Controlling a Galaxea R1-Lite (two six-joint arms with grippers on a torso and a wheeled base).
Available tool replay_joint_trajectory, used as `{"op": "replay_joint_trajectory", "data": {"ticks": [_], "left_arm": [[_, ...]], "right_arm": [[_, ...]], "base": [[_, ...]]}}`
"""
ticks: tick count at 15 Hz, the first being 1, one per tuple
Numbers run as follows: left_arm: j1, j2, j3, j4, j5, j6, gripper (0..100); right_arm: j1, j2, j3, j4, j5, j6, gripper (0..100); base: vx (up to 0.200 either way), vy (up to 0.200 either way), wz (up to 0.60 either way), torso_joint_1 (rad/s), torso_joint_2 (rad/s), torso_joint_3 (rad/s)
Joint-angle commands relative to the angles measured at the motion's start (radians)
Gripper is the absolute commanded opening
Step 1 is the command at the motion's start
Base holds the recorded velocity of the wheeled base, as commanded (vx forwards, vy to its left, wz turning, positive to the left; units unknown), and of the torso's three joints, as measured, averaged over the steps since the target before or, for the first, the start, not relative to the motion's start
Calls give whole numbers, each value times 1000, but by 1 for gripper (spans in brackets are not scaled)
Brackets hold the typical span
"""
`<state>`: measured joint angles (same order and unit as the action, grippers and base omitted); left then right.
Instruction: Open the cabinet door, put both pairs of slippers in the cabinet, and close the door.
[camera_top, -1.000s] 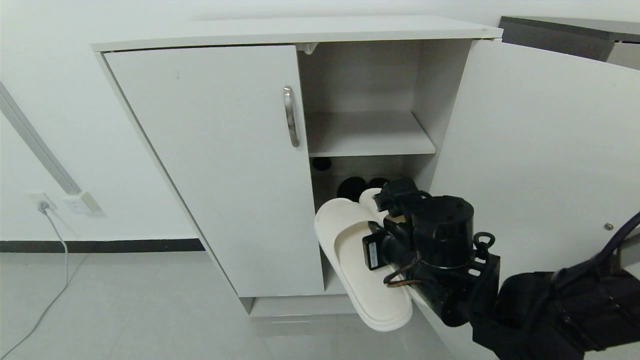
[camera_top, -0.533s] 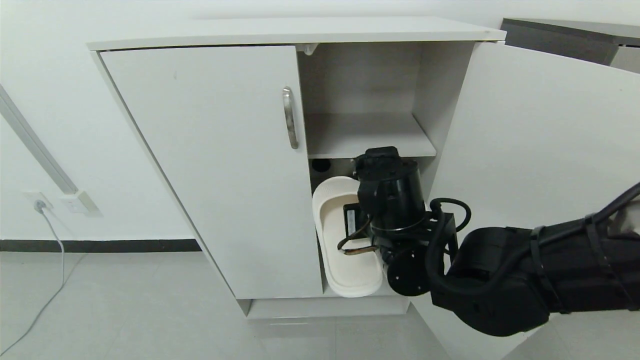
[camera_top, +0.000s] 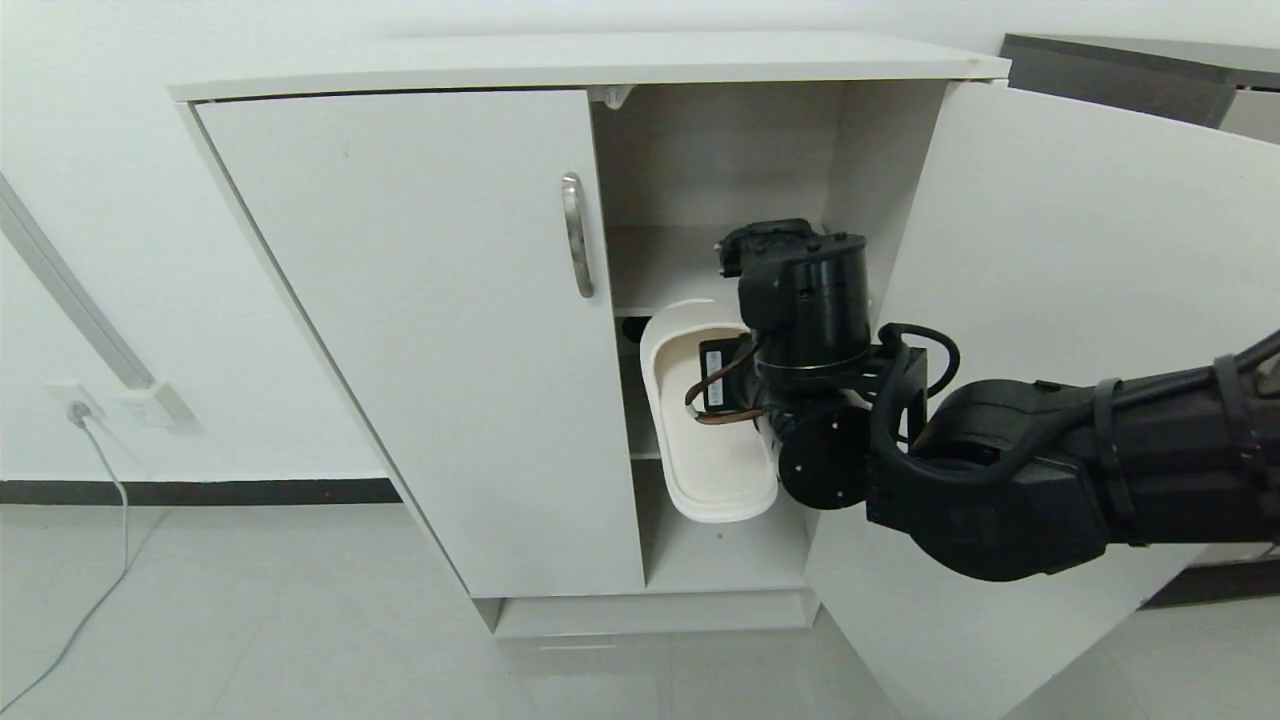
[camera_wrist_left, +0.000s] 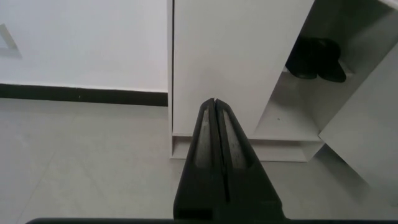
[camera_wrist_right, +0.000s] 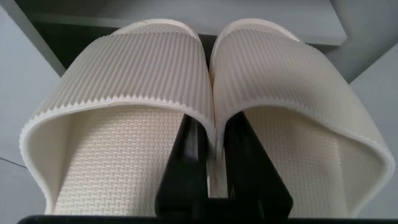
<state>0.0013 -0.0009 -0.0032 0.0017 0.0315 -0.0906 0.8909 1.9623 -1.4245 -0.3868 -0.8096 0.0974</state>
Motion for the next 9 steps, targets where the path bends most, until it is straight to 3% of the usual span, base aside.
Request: {"op": "replay_joint_trajectory", "data": {"ticks": [1, 3, 9], "left_arm": [[0, 1, 0, 0, 1, 0, 0], [0, 1, 0, 0, 2, 2, 0], [0, 1, 0, 0, -1, 0, 0]], "right_arm": [[-9, -2, -22, 2, 1, -5, 0], [-13, 4, -28, 0, 1, -16, 0], [-13, 4, -28, -3, 1, -15, 0]], "base": [[0, 0, 0, 0, 0, 0], [0, 0, 0, 0, 0, 0], [200, 0, 0, 2, 2, 7]]}}
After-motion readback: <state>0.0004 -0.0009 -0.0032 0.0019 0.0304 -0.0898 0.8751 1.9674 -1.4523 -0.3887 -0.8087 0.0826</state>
